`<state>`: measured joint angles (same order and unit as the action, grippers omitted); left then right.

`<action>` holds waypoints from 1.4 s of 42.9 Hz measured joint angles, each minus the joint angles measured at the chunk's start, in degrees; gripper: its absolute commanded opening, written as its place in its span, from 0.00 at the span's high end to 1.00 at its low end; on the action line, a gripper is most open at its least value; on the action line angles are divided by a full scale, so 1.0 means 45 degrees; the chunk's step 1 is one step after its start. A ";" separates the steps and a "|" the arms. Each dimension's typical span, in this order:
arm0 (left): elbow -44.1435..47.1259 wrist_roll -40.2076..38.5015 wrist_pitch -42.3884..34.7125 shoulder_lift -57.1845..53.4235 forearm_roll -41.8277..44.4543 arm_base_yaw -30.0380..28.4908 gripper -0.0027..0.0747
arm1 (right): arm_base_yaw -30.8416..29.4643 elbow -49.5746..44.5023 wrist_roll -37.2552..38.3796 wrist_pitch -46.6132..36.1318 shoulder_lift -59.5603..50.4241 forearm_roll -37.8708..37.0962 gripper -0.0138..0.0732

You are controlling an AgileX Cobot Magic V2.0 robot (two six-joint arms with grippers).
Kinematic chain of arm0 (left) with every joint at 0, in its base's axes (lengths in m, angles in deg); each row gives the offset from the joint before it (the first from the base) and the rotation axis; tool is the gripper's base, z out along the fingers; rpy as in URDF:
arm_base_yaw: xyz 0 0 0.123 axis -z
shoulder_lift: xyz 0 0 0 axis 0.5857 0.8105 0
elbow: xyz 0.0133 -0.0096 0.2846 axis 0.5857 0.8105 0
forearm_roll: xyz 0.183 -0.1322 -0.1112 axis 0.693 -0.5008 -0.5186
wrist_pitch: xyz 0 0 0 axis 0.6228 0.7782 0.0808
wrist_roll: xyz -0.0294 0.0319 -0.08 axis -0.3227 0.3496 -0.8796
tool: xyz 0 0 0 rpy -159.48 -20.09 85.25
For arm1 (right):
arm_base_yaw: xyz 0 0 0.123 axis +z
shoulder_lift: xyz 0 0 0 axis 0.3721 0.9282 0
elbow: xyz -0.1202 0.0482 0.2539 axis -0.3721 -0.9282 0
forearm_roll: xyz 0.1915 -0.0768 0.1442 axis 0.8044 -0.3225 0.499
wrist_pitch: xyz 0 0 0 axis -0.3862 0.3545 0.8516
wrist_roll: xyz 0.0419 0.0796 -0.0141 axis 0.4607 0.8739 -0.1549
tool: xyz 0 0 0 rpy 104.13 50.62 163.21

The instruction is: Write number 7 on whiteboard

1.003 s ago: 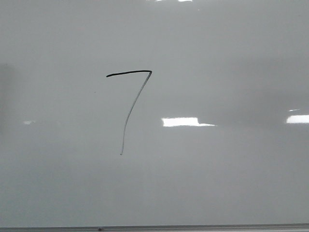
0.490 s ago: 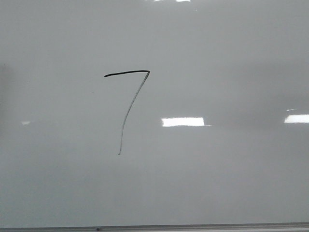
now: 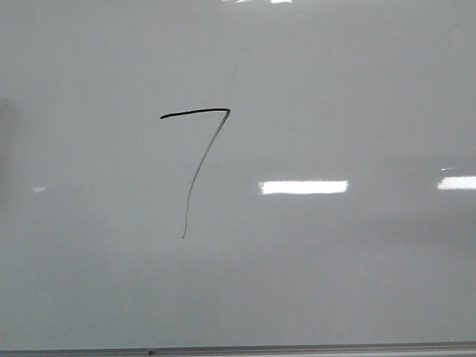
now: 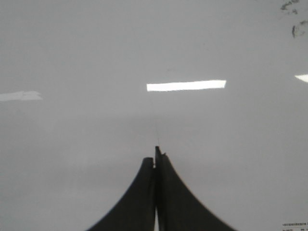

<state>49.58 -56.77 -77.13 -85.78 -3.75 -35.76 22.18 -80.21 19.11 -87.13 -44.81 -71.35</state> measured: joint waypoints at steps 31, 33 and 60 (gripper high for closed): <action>0.0000 0.0000 -0.0068 0.0000 0.0000 0.0000 0.99 | -0.0471 -0.0320 0.0031 0.2705 -0.2444 -0.0085 0.91; 0.0000 0.0000 -0.0068 0.0000 0.0000 0.0000 0.99 | -0.0471 -0.0320 0.0031 0.2705 -0.2444 -0.0085 0.91; 0.0000 0.0000 -0.0076 0.0000 0.0000 0.0000 0.99 | -0.0471 -0.0320 0.0053 0.2733 -0.2444 -0.0085 0.91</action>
<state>49.58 -56.77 -77.47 -85.78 -3.75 -35.76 20.06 -81.66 19.35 -74.83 -55.81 -71.74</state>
